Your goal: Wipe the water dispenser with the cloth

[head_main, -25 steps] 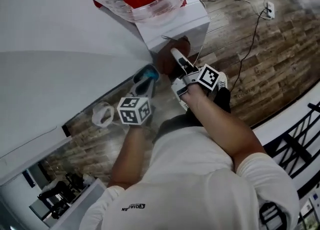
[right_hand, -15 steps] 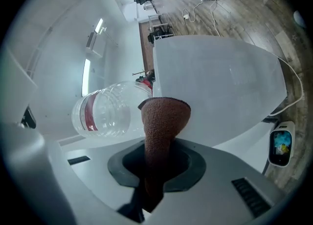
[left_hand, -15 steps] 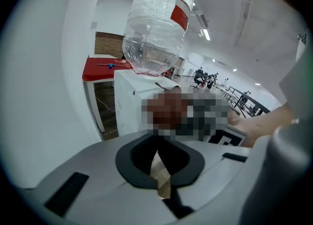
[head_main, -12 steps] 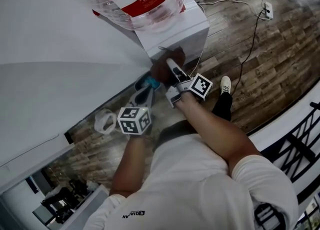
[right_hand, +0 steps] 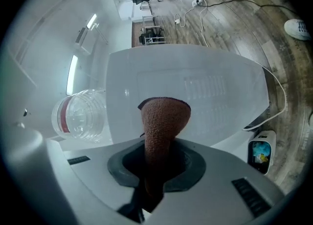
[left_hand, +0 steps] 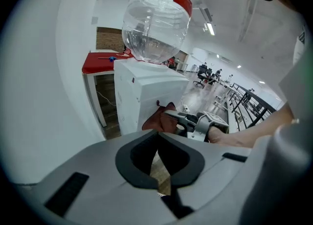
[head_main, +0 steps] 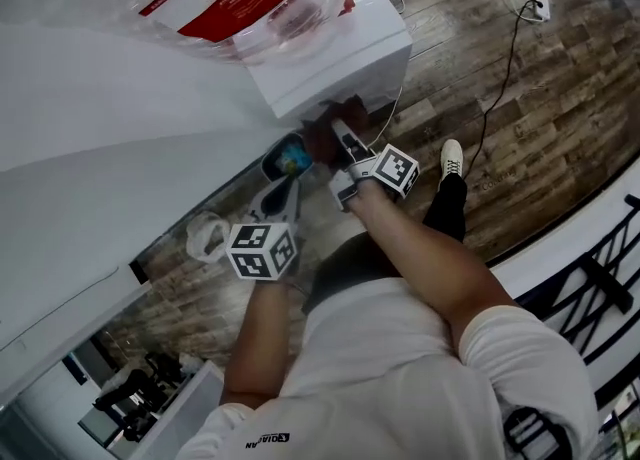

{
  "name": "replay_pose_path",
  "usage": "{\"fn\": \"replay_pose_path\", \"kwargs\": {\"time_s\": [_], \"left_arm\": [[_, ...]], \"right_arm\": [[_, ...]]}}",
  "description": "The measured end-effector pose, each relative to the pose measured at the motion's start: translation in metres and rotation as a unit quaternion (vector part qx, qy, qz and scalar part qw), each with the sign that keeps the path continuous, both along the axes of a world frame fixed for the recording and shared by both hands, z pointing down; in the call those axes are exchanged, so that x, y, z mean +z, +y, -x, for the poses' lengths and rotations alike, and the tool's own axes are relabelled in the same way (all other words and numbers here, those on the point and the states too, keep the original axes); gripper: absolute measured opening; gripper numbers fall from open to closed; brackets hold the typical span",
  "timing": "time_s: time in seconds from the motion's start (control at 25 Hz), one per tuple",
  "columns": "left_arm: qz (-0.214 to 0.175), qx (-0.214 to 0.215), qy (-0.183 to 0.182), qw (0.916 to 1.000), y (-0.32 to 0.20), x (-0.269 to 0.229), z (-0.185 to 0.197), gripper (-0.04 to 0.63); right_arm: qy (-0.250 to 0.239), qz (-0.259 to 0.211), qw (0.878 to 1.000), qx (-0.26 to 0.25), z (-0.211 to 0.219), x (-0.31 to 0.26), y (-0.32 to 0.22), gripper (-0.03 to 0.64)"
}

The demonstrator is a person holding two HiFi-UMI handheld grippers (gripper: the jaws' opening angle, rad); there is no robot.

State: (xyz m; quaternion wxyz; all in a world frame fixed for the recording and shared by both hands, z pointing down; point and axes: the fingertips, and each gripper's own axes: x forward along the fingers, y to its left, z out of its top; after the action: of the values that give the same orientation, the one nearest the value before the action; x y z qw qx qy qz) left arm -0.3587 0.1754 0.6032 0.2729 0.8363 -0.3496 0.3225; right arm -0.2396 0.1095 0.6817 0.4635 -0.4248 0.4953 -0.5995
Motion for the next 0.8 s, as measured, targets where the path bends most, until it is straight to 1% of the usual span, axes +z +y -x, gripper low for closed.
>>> {"fn": "replay_pose_path", "kwargs": {"time_s": [0.12, 0.36, 0.56, 0.68, 0.8], "left_arm": [[0.009, -0.001, -0.006, 0.9999, -0.001, 0.011, -0.003, -0.011], [0.037, 0.009, -0.01, 0.9992, 0.009, 0.04, -0.016, -0.011], [0.063, 0.018, -0.013, 0.9977, 0.015, 0.062, -0.017, -0.011], [0.074, 0.029, -0.02, 0.9966, 0.013, 0.077, -0.019, -0.011], [0.087, 0.039, -0.023, 0.9952, 0.014, 0.091, -0.022, -0.011]], "right_arm": [[0.007, 0.016, 1.0, -0.003, -0.001, 0.026, 0.001, 0.055], [0.011, 0.057, 0.998, 0.015, -0.011, 0.084, 0.005, 0.055], [0.012, 0.088, 0.996, 0.023, -0.009, 0.13, 0.006, 0.055], [0.003, 0.098, 0.995, 0.033, -0.013, 0.158, 0.002, 0.055], [-0.002, 0.103, 0.994, 0.031, -0.011, 0.186, -0.005, 0.055]]}}
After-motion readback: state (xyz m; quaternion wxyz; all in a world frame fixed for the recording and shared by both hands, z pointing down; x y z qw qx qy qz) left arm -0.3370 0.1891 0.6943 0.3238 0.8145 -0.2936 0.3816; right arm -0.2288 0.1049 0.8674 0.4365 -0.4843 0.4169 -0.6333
